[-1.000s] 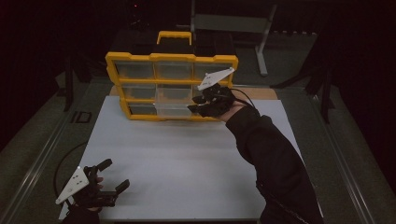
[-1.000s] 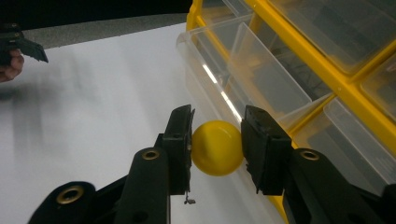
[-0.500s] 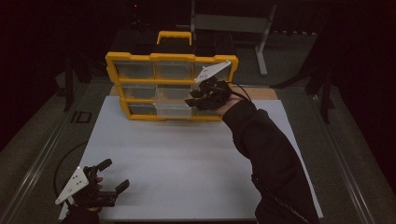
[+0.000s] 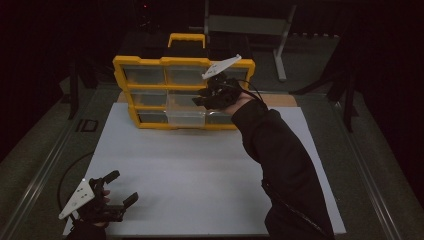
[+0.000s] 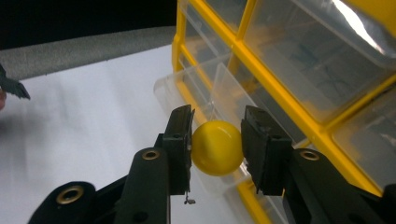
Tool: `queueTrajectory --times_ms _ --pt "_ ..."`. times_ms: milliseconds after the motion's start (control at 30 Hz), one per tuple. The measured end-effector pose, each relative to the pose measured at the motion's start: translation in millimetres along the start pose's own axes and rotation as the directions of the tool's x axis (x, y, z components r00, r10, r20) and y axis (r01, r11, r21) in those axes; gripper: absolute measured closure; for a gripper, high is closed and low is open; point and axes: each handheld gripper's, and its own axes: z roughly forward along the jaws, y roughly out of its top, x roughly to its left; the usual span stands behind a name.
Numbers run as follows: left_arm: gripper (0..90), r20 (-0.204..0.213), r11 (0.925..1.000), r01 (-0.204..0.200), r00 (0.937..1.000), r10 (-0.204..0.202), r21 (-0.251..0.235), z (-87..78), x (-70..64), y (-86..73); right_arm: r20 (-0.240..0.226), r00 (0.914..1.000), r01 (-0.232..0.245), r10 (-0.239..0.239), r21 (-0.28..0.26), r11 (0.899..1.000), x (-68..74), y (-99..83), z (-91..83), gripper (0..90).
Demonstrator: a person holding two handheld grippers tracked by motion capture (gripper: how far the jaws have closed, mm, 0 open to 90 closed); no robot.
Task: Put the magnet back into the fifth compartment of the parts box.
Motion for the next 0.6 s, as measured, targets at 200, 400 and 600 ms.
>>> queueTrajectory --times_ms 200,400,600 --pt "0.0 -0.001 1.0000 0.000 1.0000 0.000 -0.001 -0.8 0.5 0.0 0.007 1.0000 0.000 0.000 0.010 1.000 -3.8 8.1 8.6 63.9" --pt "0.0 0.003 1.0000 0.001 1.0000 -0.001 -0.001 -1.1 0.2 0.0 0.001 0.9999 -0.016 0.016 0.007 1.000 -6.7 11.6 15.8 63.9" --pt "0.0 0.002 1.0000 0.001 1.0000 -0.001 -0.004 -1.5 0.2 0.0 -0.005 0.9997 -0.025 0.025 0.013 1.000 -11.1 15.7 27.4 63.9"
